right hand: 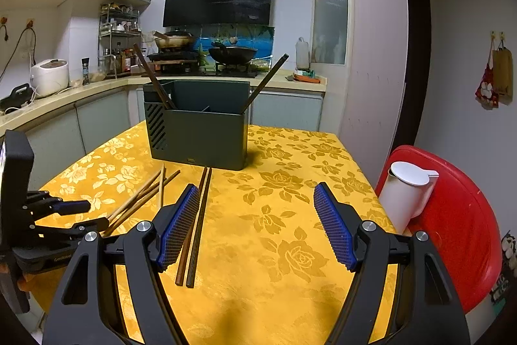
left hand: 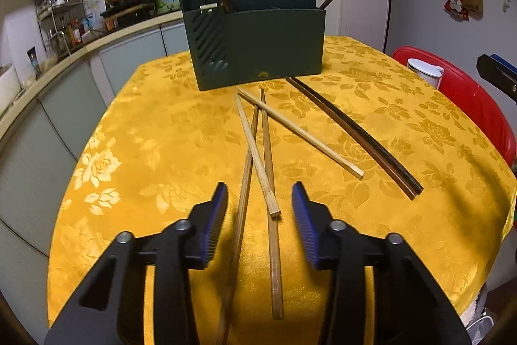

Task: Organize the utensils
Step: 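Move both open tools back toward the remaining light wooden chopsticks, then grasp a light wooden chopstick with the left tool while the right tool grasps a dark chopstick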

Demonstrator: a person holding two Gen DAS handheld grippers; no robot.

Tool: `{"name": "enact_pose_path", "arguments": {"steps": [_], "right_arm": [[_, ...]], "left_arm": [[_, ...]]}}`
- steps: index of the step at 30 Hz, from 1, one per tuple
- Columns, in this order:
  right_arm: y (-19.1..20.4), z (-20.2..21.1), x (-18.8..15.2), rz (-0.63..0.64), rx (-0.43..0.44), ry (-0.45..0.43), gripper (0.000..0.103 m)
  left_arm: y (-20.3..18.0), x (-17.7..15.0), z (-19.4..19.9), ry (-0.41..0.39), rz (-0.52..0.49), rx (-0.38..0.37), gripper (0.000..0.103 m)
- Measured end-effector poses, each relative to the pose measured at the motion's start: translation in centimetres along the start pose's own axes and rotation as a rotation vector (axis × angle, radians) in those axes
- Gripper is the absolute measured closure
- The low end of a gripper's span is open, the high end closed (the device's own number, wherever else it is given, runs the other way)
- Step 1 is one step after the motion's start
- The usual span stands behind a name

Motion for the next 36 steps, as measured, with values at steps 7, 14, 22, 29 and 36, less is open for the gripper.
{"name": "enact_pose_path", "arguments": {"steps": [7,14,22,29,36], "right_arm": [[0.2,-0.4,-0.4,0.008,0.001,0.016,0.032],[0.2,-0.6,-0.8,0.005,-0.002,0.026,0.032],[0.2,-0.9,-1.1,0.004,0.002,0.044,0.032],[0.4,-1.5,-1.6,-0.003,0.016,0.078,0.032],[0.4,-2.2,-3.2,-0.011,0.030,0.136,0.032]], "left_arm": [[-0.4,-0.2,-0.6,0.028,-0.007,-0.038,0.086],[-0.9,-0.4,-1.3,0.049,-0.027,-0.042,0.093],[-0.1,0.1,-0.7,0.037,0.001,-0.047,0.096],[1.7,1.3,0.9,-0.018,0.045,-0.038,0.096],[5.0,2.2,2.3,-0.069,0.090,0.040,0.096]]}}
Point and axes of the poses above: each gripper's, at about its wrist camera, not at the fingertips, and z roughly against the way its jaws point, y to its left, x to its top, the point moved 3 cm from there along -z, roughly the way its jaws point, and after that the axes turned 7 degrees about -y, right-handed, at the moved point
